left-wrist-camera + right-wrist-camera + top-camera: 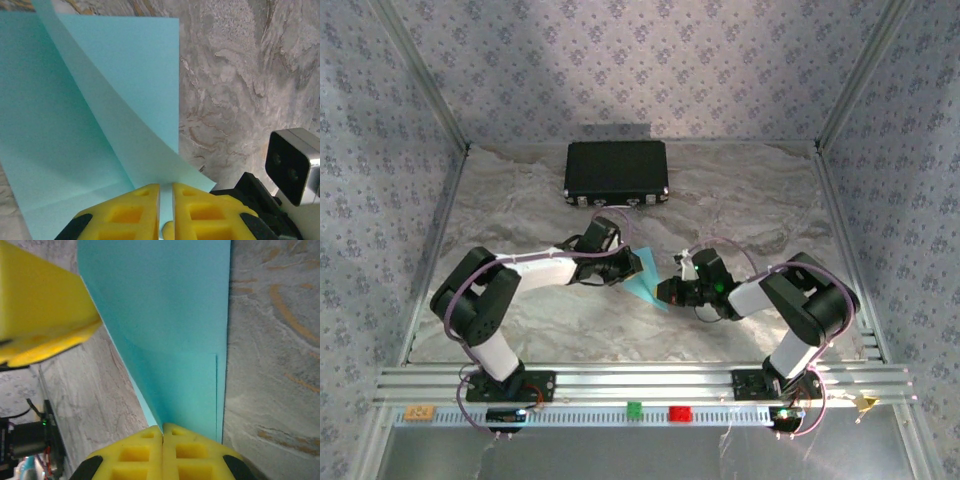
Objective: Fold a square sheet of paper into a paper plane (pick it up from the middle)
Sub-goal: Fourth fold the wing at the center of the table.
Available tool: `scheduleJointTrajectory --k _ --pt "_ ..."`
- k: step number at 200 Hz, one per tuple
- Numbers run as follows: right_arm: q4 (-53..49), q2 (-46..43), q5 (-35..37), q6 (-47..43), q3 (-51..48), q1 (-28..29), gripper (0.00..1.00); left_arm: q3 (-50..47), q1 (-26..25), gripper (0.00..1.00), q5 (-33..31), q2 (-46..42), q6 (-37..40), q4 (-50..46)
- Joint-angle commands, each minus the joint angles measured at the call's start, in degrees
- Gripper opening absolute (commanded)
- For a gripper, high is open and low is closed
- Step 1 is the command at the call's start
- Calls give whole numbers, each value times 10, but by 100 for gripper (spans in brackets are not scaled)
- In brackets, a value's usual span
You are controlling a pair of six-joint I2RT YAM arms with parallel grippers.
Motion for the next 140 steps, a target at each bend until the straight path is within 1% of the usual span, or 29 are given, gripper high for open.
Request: scheduleJointTrajectory --k 1,32,103,140 --pt "34 13 -31 42 -11 -14 3 3 -4 14 14 17 1 32" --pt "37 17 -44 51 -11 -23 3 3 -6 15 10 27 2 50" --pt "84 43 -70 81 -22 -41 2 13 -8 18 8 52 8 62" --pt "96 52 -74 88 -24 -45 2 9 -9 24 5 49 9 62"
